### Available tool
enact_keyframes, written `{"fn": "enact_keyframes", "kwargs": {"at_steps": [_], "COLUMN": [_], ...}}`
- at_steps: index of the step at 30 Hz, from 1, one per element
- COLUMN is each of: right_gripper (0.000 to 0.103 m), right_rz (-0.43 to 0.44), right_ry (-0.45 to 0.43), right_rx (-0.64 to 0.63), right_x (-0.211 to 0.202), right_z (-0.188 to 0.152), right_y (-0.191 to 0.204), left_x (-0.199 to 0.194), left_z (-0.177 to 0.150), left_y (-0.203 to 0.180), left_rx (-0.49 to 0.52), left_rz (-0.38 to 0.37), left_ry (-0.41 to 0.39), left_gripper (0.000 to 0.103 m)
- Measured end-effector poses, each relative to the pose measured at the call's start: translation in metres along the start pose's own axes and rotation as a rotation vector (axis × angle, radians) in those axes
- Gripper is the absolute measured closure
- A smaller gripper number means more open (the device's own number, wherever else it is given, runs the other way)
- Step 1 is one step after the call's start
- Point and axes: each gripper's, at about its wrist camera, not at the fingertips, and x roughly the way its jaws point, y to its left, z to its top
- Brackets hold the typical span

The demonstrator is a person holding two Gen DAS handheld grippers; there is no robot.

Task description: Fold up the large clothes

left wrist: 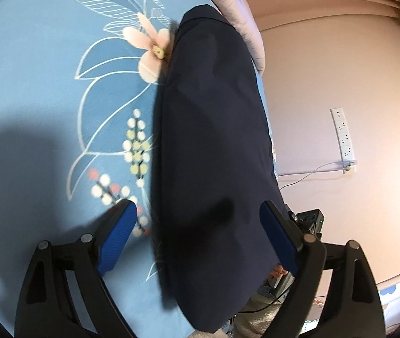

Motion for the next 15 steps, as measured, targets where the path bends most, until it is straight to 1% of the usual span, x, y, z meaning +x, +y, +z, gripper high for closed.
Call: {"fn": "enact_keyframes", "kwargs": {"at_steps": [2,4,9,14,15], "right_gripper": [0.015,0.014,0.011,0.011,0.011], "right_rz": [0.006,0.008,0.041,0.042,0.045], "right_ry": [0.01,0.019,0.055,0.08,0.086], "right_rx": [-0.001,-0.009,-0.023,-0.053,-0.061], "right_x": [0.005,0.011,0.023,0.036,0.038], "right_z": [0.004,0.008,0.016,0.024,0.026], "right_y": [0.0,0.002,0.005,0.008,0.009], "left_x": [0.005,0.013,0.027,0.043,0.046], "left_z": [0.002,0.013,0.022,0.034,0.036], "left_y": [-0.003,-0.005,-0.011,-0.018,-0.02], "left_rx": [0.005,0.014,0.035,0.059,0.062], "left_rz": [0.004,0.005,0.005,0.017,0.02], "left_ry": [0.007,0.022,0.047,0.076,0.08], "left_gripper": [0.014,0.014,0.014,0.014,0.012]}}
